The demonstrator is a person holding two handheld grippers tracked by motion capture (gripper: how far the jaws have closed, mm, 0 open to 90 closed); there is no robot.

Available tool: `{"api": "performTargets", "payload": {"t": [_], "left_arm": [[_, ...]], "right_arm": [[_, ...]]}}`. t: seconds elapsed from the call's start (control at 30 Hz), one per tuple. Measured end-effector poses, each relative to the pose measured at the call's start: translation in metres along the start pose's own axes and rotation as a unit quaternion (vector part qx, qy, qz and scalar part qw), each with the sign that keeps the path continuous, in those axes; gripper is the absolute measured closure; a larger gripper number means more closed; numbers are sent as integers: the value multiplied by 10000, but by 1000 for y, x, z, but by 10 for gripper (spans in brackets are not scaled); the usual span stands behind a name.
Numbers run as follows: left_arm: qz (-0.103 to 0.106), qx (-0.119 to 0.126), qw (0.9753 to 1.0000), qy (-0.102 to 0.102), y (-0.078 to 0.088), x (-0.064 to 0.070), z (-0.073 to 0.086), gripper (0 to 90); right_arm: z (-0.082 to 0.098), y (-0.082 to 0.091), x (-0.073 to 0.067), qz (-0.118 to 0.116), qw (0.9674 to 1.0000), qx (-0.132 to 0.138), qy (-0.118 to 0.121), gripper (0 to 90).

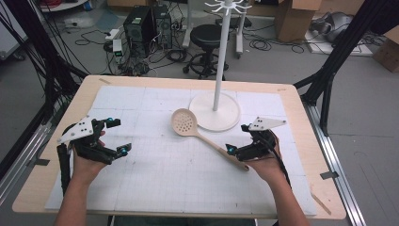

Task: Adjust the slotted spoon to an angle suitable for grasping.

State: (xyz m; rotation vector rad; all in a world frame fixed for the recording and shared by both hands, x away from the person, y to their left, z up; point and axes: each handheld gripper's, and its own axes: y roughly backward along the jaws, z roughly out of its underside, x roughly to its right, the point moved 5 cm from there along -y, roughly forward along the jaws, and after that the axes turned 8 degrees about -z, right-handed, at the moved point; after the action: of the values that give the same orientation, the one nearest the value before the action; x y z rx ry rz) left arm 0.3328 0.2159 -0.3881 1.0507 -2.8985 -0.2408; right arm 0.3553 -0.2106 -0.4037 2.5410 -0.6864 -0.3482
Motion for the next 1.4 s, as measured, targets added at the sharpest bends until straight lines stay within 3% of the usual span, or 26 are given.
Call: {"api": "performTargets", "payload": {"t": [0.43, 0.53, 0.77, 0.9, 0.97, 1.03, 1.4], "left_arm": [[1, 4, 10000, -2, 0, 0, -1, 17], [6, -2, 10000, -8, 0, 0, -1, 16], [19, 9, 10000, -9, 1, 0, -1, 17], [27, 3, 10000, -24, 0, 0, -1, 17], [27, 3, 10000, -25, 0, 0, -1, 16], [30, -11, 10000, -21, 0, 0, -1, 16], [33, -13, 10000, -12, 0, 0, -1, 16]], "right_arm": [[-3, -22, 5, 32, 9983, -581, -25, 74], [-5, -25, 4, 34, 9975, -709, 7, 140], [-6, -31, 5, 27, 9962, -870, 0, 166], [-5, -35, 6, -38, 9947, -1029, -57, 272], [-4, -36, 6, -43, 9944, -1052, -60, 281], [-4, -39, 6, -106, 9932, -1158, -91, 338], [3, -56, 4, -195, 9863, -1632, -128, 423]]}}
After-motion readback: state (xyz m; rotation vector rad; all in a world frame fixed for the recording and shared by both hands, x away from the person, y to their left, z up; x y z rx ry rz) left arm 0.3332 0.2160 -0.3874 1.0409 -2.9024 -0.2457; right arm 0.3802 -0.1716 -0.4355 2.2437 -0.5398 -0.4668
